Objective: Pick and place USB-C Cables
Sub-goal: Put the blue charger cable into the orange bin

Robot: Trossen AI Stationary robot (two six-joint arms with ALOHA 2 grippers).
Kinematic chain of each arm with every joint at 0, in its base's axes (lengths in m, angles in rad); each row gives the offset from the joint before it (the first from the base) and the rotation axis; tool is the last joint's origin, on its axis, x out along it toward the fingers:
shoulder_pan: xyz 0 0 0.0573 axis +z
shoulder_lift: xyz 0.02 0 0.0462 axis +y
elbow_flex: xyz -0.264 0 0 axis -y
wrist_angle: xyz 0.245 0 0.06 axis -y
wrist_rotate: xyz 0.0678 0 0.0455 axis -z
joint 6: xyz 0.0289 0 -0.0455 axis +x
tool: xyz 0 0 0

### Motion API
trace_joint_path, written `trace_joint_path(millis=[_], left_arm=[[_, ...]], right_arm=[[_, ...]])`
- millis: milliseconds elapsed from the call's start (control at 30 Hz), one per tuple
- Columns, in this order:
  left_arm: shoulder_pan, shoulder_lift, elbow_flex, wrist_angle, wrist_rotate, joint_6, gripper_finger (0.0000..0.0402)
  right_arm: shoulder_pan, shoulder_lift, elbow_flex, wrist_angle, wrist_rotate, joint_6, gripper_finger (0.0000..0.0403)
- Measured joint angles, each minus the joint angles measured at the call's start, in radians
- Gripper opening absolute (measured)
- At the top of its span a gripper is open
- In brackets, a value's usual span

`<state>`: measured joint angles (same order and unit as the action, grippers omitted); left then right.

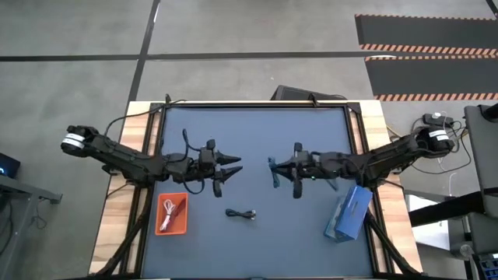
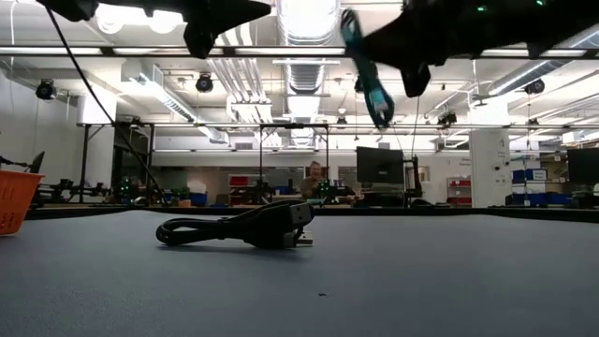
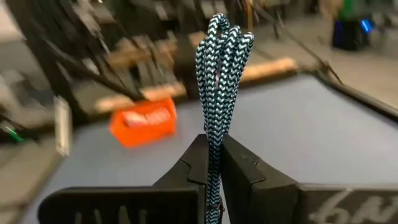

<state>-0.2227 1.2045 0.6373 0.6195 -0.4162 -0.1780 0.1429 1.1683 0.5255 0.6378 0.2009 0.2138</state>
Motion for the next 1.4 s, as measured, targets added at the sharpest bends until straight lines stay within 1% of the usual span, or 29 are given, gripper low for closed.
trace_joint_path(millis=[67,133,200,333,567,633,733,867,1033,1267,1400], left_arm=[[-0.006,0.028,-0.002,0.04,0.01,0.0,0.0125],[-0.011,0.057,0.0,0.065,0.033,-0.001,0.0125],[-0.015,0.081,0.007,0.066,0.048,-0.003,0.0125],[-0.016,0.113,0.026,0.087,0.05,-0.003,0.0125],[-0.032,0.159,0.025,0.076,0.05,-0.015,0.0125],[-0.039,0.16,0.022,0.073,0.056,-0.025,0.0125],[-0.041,0.145,0.018,0.076,0.091,-0.021,0.0125],[-0.042,0.14,0.017,0.079,0.096,0.02,0.0125],[-0.051,0.157,0.015,0.08,0.097,0.007,0.0125],[-0.055,0.184,0.023,0.084,0.098,-0.001,0.0125],[-0.056,0.187,0.031,0.124,0.098,-0.027,0.0125]], right_arm=[[0.002,0.006,-0.058,0.153,-0.009,-0.008,0.0013],[0.002,0.018,-0.099,0.269,-0.008,-0.028,0.0013],[0.001,0.038,-0.124,0.341,-0.007,-0.052,0.0013],[0.001,0.071,-0.136,0.419,-0.017,-0.078,0.0013],[0.001,0.116,-0.105,0.445,-0.017,-0.103,0.0013],[0.001,0.117,-0.09,0.445,-0.017,-0.103,0.0013],[0.001,0.115,-0.063,0.447,-0.018,-0.106,0.0013],[0.001,0.121,-0.04,0.445,-0.026,-0.137,0.0013],[0.013,0.124,-0.041,0.437,-0.079,-0.122,0.0013],[0.036,0.121,-0.042,0.441,-0.081,-0.122,0.0013],[0.036,0.121,-0.042,0.44,-0.08,-0.134,0.0013]])
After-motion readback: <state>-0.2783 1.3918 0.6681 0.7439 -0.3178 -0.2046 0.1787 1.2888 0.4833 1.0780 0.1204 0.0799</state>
